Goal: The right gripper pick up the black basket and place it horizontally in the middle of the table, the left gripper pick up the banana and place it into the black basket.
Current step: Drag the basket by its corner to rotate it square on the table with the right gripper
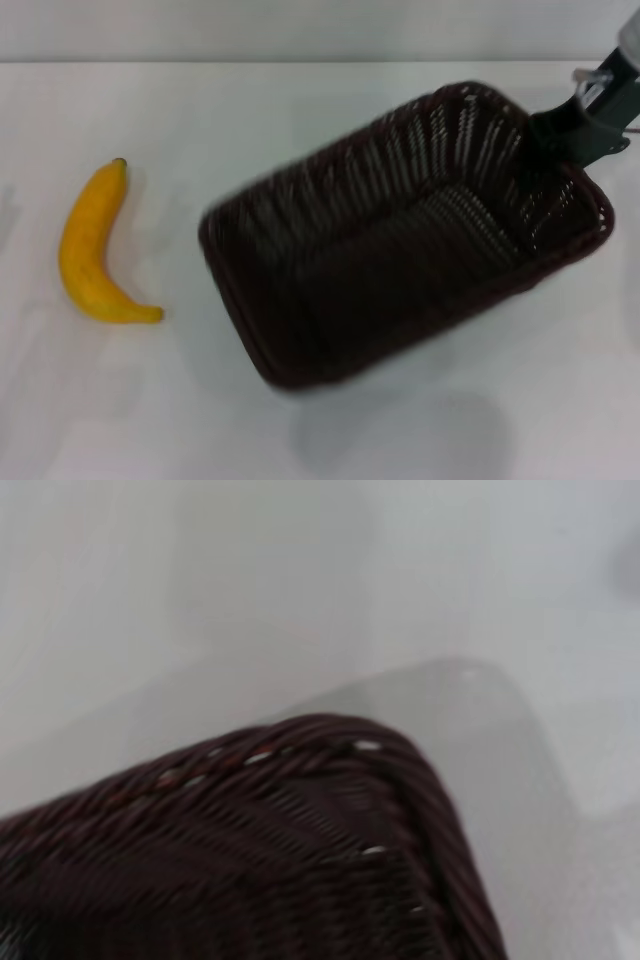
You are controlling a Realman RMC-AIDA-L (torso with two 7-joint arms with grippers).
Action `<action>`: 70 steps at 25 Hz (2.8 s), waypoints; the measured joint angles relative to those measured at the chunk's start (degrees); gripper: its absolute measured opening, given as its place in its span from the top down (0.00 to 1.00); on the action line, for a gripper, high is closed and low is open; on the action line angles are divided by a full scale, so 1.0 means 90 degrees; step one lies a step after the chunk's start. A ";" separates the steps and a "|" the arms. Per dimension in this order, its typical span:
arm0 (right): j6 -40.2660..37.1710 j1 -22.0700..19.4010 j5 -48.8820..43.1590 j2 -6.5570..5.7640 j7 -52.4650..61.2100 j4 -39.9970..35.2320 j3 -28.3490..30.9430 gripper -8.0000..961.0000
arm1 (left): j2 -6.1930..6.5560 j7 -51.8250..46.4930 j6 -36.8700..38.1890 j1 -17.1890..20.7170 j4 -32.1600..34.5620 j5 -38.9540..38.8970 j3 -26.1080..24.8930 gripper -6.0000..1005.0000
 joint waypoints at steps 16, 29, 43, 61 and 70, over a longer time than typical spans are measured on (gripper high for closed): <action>0.0511 -0.0950 0.0004 0.0245 0.0664 -0.1468 -0.0446 0.83 | 0.0013 0.0362 0.0202 -0.0499 -0.0006 -0.0094 -0.0072 0.12; 0.0570 -0.0762 -0.0043 0.0166 0.0432 -0.1111 -0.1507 0.84 | 0.0013 0.0349 0.0209 -0.0532 0.0011 -0.0093 -0.0071 0.12; 0.0418 -0.0960 -0.0091 0.0255 0.0354 -0.1470 -0.2035 0.80 | -0.0010 0.0324 0.0040 -0.0454 -0.0019 -0.0073 -0.0069 0.12; 0.0606 -0.1246 -0.0016 0.0194 0.0098 -0.2155 -0.1874 0.68 | -0.0009 0.0162 -0.0051 -0.0309 -0.0009 -0.0086 -0.0072 0.12; 0.0664 -0.1679 0.0044 0.0159 0.0026 -0.2792 -0.1866 0.26 | 0.0010 -0.0146 -0.0078 -0.0153 0.0105 -0.0090 -0.0071 0.12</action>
